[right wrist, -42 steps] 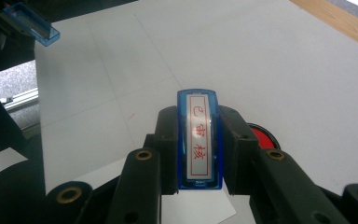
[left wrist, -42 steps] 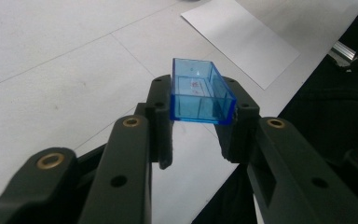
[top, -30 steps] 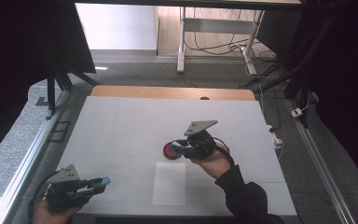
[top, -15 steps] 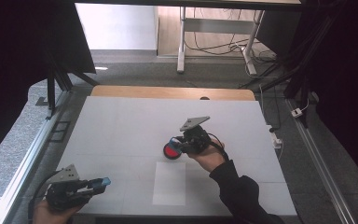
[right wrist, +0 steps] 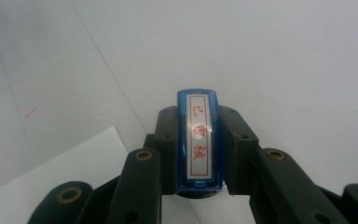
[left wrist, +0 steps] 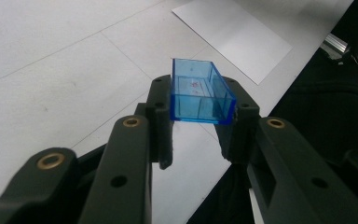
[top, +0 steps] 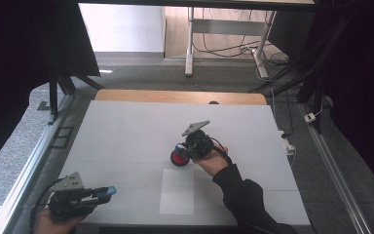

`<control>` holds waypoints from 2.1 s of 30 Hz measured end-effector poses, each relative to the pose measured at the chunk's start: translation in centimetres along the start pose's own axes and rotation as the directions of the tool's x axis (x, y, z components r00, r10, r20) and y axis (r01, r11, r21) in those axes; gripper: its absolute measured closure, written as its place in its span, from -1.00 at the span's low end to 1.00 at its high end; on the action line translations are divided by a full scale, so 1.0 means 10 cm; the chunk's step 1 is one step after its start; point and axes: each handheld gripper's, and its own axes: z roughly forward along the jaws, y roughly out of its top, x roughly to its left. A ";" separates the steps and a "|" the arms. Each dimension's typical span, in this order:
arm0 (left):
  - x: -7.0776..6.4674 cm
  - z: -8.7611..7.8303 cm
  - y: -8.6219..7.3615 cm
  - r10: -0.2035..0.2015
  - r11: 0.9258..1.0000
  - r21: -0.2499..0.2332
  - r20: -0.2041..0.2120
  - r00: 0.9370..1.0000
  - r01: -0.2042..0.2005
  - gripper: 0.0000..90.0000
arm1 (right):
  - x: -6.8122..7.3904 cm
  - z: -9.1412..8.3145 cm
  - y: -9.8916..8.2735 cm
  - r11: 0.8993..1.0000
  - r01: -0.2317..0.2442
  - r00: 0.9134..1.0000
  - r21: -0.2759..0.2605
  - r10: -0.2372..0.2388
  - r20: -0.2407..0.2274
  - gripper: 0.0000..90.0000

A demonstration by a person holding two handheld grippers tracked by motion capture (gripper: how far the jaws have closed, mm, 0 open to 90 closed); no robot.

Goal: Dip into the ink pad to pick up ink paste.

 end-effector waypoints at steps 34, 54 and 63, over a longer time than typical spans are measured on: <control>0.00 0.01 0.00 0.000 1.000 0.013 0.000 1.000 0.000 0.52 | 0.05 0.17 0.03 0.997 0.027 0.997 0.068 -0.032 0.074 0.59; 0.00 0.02 0.01 0.004 1.000 0.018 0.002 1.000 -0.004 0.52 | 0.05 0.17 -0.01 0.999 0.006 0.997 0.032 -0.008 0.071 0.59; 0.00 0.01 0.00 -0.001 1.000 0.015 0.004 1.000 0.001 0.52 | -0.06 0.16 -0.06 0.999 -0.052 0.998 -0.001 0.052 0.021 0.58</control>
